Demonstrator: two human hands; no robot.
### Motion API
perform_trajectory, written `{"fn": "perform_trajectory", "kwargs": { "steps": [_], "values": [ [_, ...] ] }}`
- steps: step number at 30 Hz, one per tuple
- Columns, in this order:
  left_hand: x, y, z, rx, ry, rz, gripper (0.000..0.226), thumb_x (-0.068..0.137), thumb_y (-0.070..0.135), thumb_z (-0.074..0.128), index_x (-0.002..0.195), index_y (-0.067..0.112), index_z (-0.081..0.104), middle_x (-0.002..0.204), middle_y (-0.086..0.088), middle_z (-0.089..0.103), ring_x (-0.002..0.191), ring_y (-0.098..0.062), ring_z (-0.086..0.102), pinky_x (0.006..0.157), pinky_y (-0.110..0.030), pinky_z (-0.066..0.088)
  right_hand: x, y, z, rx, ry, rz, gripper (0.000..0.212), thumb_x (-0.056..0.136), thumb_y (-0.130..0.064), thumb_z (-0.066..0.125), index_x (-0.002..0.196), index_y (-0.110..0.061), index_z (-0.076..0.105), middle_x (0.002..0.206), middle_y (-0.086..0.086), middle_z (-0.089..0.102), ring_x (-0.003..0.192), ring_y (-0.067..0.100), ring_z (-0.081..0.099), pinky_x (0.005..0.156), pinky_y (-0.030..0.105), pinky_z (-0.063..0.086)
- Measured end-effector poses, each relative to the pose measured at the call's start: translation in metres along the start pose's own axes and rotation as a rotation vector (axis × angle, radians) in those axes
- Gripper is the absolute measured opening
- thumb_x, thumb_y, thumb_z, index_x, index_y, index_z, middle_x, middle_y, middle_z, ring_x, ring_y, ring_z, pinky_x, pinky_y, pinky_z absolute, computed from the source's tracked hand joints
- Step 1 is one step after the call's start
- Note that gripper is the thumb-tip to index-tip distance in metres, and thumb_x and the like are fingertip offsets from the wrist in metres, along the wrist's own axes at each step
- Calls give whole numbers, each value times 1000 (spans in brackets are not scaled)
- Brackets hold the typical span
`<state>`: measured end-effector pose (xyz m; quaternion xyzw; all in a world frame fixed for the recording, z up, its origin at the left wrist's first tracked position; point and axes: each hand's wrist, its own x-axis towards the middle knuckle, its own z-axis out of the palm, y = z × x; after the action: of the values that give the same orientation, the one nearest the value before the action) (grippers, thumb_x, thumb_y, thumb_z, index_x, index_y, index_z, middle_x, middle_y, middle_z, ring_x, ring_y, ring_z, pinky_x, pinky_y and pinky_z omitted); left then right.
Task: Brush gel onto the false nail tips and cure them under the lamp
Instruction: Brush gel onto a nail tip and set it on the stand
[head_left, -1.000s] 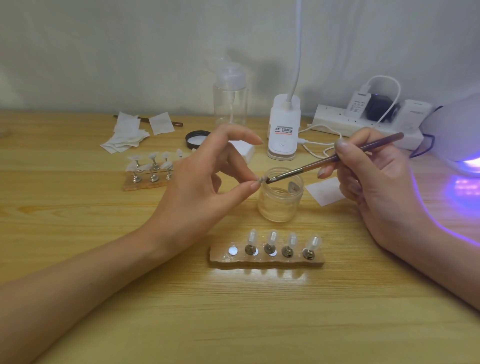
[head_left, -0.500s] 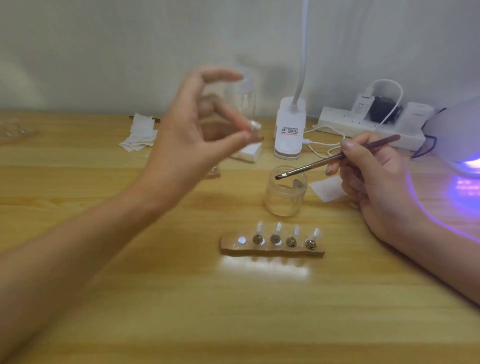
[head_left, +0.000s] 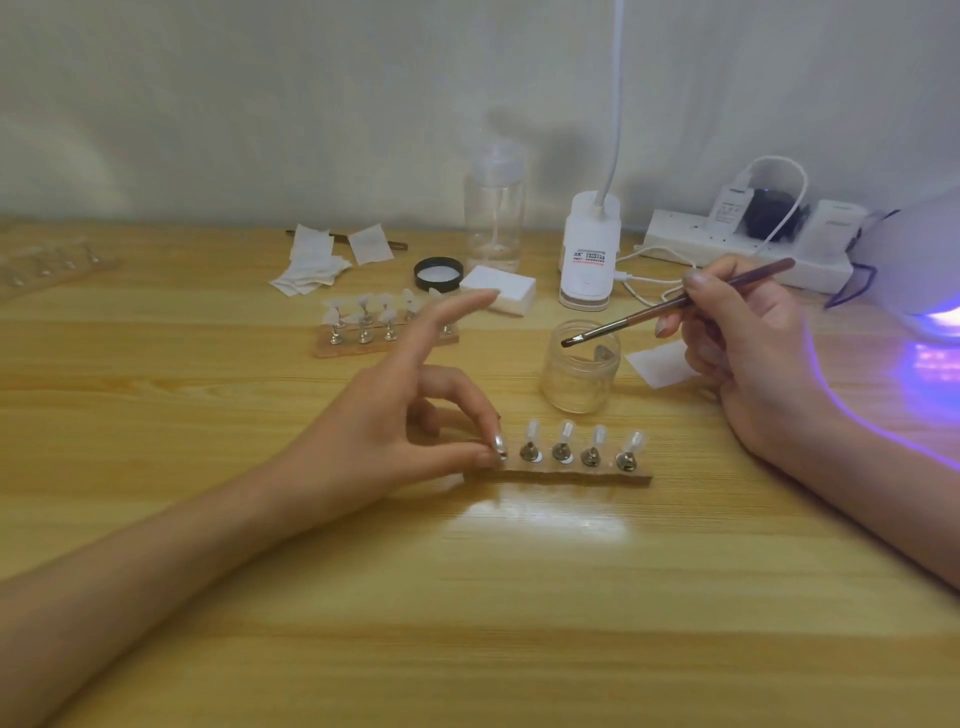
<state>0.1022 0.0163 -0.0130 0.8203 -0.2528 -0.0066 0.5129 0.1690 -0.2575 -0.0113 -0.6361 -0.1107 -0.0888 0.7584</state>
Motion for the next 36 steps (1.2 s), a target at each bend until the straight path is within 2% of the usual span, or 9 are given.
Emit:
{"fn": "perform_trajectory", "kwargs": {
  "steps": [2, 4, 7, 11, 16, 18, 22, 33, 36],
  "values": [
    [-1, -3, 2, 28, -9, -4, 96, 83, 17, 82, 152, 48, 22, 90, 4, 75, 81, -41, 66, 73, -40, 55, 0, -1, 0, 2, 1, 5, 18, 92, -26, 58, 77, -22, 49, 64, 2, 66, 42, 9, 26, 39, 22, 16],
    [0, -2, 2, 22, 3, -7, 94, 84, 21, 81, 152, 48, 23, 90, 4, 75, 77, -40, 65, 69, -32, 53, 0, -1, 0, -3, -1, 4, 19, 93, -26, 58, 77, -22, 49, 64, 2, 66, 42, 9, 26, 39, 21, 18],
    [0, -1, 4, 37, 19, -7, 90, 84, 24, 79, 153, 45, 24, 91, 6, 75, 80, -29, 69, 68, -37, 53, 0, 0, 0, -9, -1, -3, 23, 99, -20, 55, 77, -21, 48, 63, 2, 65, 42, 9, 26, 39, 19, 21],
    [-1, -1, 5, 96, 11, -11, 88, 83, 15, 81, 150, 39, 31, 100, 11, 73, 98, -15, 70, 69, -23, 49, 0, 0, 0, -11, 6, 2, 25, 101, -18, 54, 77, -22, 49, 63, 2, 65, 42, 9, 26, 39, 19, 21],
    [1, -1, 7, 171, 46, -32, 86, 78, 20, 84, 146, 42, 35, 98, 18, 72, 93, -6, 67, 67, -20, 45, 1, 1, -2, 0, 3, 4, 21, 97, -23, 56, 77, -24, 52, 64, 2, 66, 41, 9, 27, 40, 23, 16],
    [2, -1, 9, 206, 64, -28, 85, 79, 21, 83, 146, 42, 35, 98, 20, 71, 95, -3, 66, 66, -14, 44, 1, 1, -2, -5, 3, 2, 19, 97, -23, 56, 78, -24, 52, 65, 2, 66, 42, 9, 28, 42, 25, 15],
    [3, 0, 11, 240, 51, -24, 84, 81, 21, 81, 147, 41, 36, 101, 20, 68, 98, 0, 65, 75, -4, 41, 1, 1, -1, 2, 18, 8, 21, 100, -21, 53, 79, -24, 51, 64, 2, 65, 41, 7, 30, 39, 20, 20],
    [8, 2, 13, 160, 18, -34, 88, 79, 20, 85, 146, 44, 33, 105, 22, 69, 104, -4, 65, 85, -8, 43, 3, 1, -1, 47, 57, 35, 31, 103, -20, 45, 75, -29, 55, 58, 0, 57, 41, 9, 35, 40, 16, 29],
    [11, 3, 22, 177, 71, -12, 78, 81, 20, 82, 142, 43, 39, 96, 19, 70, 94, -7, 67, 80, -6, 41, 3, 2, -1, 28, 46, 32, 26, 102, -22, 46, 78, -28, 54, 58, 0, 58, 42, 9, 35, 41, 17, 28]
  ]
}}
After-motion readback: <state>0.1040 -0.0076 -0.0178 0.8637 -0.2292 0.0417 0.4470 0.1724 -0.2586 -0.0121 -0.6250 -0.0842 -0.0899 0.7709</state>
